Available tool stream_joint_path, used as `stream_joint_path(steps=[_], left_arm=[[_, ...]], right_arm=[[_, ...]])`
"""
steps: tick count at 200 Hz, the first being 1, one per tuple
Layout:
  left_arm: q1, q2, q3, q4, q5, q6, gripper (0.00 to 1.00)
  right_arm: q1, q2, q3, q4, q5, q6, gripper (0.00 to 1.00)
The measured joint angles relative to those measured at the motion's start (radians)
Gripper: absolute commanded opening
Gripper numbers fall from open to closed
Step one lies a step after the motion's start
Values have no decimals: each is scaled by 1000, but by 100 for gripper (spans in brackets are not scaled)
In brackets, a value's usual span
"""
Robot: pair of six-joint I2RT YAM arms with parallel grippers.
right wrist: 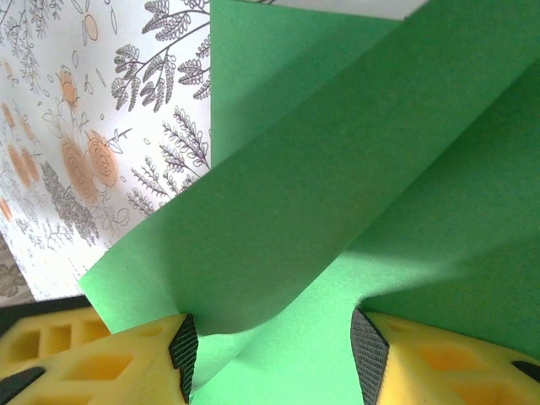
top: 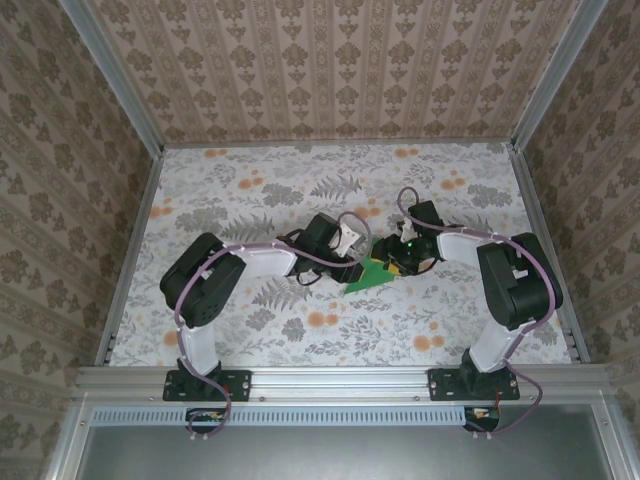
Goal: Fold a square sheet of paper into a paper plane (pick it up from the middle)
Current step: Fourth fold the wing at the center of the table.
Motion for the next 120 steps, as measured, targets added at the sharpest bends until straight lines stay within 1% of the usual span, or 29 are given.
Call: stream_joint_path(steps=[51, 79, 98, 120], left_arm=[[17, -11, -12, 22, -2, -53, 36], [18, -46, -29, 39, -28, -102, 36], [18, -76, -40, 59, -49, -148, 34], [18, -91, -47, 101, -53, -208, 28]], right_arm=[[5, 12, 25, -38, 18, -2, 57], [15, 21, 45, -65, 44, -3, 56], [20, 32, 66, -95, 61, -3, 53], [29, 45, 88, -127, 87, -2, 53]])
